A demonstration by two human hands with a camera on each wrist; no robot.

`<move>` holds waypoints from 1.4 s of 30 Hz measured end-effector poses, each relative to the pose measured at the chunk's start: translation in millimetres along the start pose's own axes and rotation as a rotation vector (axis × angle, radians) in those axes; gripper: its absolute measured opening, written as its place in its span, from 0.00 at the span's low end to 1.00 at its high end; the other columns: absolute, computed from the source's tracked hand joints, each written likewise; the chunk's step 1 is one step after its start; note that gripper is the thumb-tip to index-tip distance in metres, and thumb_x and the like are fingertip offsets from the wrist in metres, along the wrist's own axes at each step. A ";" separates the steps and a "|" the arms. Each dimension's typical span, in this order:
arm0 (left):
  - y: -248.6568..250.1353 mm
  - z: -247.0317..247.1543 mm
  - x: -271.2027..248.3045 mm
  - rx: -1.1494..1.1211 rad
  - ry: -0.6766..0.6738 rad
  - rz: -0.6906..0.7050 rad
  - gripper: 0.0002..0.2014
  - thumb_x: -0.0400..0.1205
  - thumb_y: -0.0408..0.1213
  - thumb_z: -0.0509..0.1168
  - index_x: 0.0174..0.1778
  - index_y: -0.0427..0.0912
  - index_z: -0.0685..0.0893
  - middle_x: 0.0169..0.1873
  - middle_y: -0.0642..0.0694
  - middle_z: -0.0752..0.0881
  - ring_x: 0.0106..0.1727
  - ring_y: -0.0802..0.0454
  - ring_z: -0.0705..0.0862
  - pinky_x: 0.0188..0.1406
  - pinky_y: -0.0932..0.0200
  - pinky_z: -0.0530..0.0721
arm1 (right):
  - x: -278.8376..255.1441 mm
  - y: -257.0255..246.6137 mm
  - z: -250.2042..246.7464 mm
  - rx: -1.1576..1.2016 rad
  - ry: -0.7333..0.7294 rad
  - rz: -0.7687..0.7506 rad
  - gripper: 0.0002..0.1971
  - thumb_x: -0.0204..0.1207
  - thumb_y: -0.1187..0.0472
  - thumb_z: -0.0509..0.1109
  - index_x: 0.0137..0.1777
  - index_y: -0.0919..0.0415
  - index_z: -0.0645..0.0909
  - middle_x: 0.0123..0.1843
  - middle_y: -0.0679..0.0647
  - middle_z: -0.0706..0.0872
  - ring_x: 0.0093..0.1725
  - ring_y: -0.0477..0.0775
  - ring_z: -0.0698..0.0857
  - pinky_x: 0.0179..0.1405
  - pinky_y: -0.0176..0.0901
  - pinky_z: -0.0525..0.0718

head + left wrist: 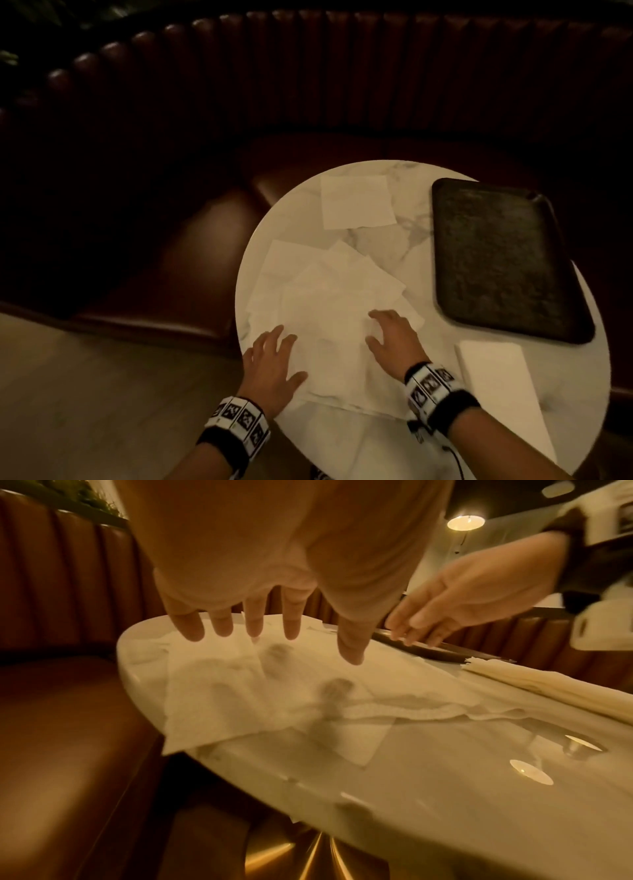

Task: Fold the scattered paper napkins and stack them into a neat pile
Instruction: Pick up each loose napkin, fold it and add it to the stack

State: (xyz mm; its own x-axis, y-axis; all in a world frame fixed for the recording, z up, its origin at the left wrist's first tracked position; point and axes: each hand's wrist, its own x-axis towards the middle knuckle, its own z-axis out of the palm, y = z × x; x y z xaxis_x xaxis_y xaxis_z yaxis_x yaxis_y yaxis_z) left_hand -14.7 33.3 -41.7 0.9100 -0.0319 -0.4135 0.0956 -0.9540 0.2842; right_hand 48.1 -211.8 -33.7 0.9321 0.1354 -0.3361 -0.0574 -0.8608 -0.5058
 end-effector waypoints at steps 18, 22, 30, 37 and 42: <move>14.6 -8.2 -0.4 0.027 -0.051 -0.055 0.28 0.84 0.60 0.50 0.79 0.55 0.60 0.84 0.46 0.52 0.83 0.42 0.50 0.80 0.37 0.52 | -14.2 -18.2 -85.8 0.133 0.190 0.026 0.10 0.76 0.54 0.72 0.56 0.50 0.82 0.39 0.49 0.83 0.41 0.48 0.82 0.39 0.34 0.74; 50.5 -46.8 -22.0 -0.300 0.118 0.271 0.31 0.79 0.70 0.43 0.76 0.62 0.62 0.80 0.58 0.55 0.81 0.56 0.51 0.76 0.50 0.54 | -61.0 -26.0 -137.4 0.266 0.341 -0.078 0.10 0.74 0.55 0.73 0.54 0.43 0.82 0.42 0.47 0.84 0.43 0.45 0.83 0.42 0.34 0.80; 143.4 -82.4 -34.6 -0.472 0.224 0.672 0.08 0.83 0.52 0.63 0.57 0.60 0.78 0.53 0.69 0.80 0.60 0.83 0.66 0.65 0.59 0.68 | -123.2 -7.8 -163.8 0.772 0.679 0.091 0.07 0.76 0.61 0.72 0.50 0.49 0.86 0.45 0.48 0.88 0.40 0.39 0.85 0.38 0.30 0.81; 144.0 -97.6 -26.3 -0.664 0.088 0.666 0.03 0.81 0.37 0.68 0.46 0.50 0.86 0.42 0.59 0.86 0.47 0.61 0.83 0.45 0.74 0.75 | -144.9 18.8 -144.7 1.068 0.694 0.354 0.05 0.77 0.64 0.71 0.51 0.59 0.86 0.47 0.56 0.88 0.45 0.51 0.83 0.47 0.46 0.84; 151.7 -78.2 -27.5 -0.477 -0.136 0.755 0.17 0.77 0.55 0.69 0.61 0.57 0.81 0.51 0.59 0.81 0.50 0.65 0.79 0.53 0.69 0.77 | -143.4 23.8 -136.6 1.192 0.701 0.408 0.05 0.76 0.62 0.71 0.51 0.59 0.86 0.47 0.55 0.88 0.46 0.51 0.84 0.43 0.45 0.83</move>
State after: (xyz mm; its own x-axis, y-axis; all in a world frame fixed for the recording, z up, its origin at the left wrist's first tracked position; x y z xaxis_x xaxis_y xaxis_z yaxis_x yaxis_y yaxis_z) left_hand 6.3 -87.1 80.5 0.7460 -0.6631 -0.0615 -0.3230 -0.4410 0.8374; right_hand -38.0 -318.8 111.0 0.7382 -0.5819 -0.3412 -0.2905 0.1822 -0.9394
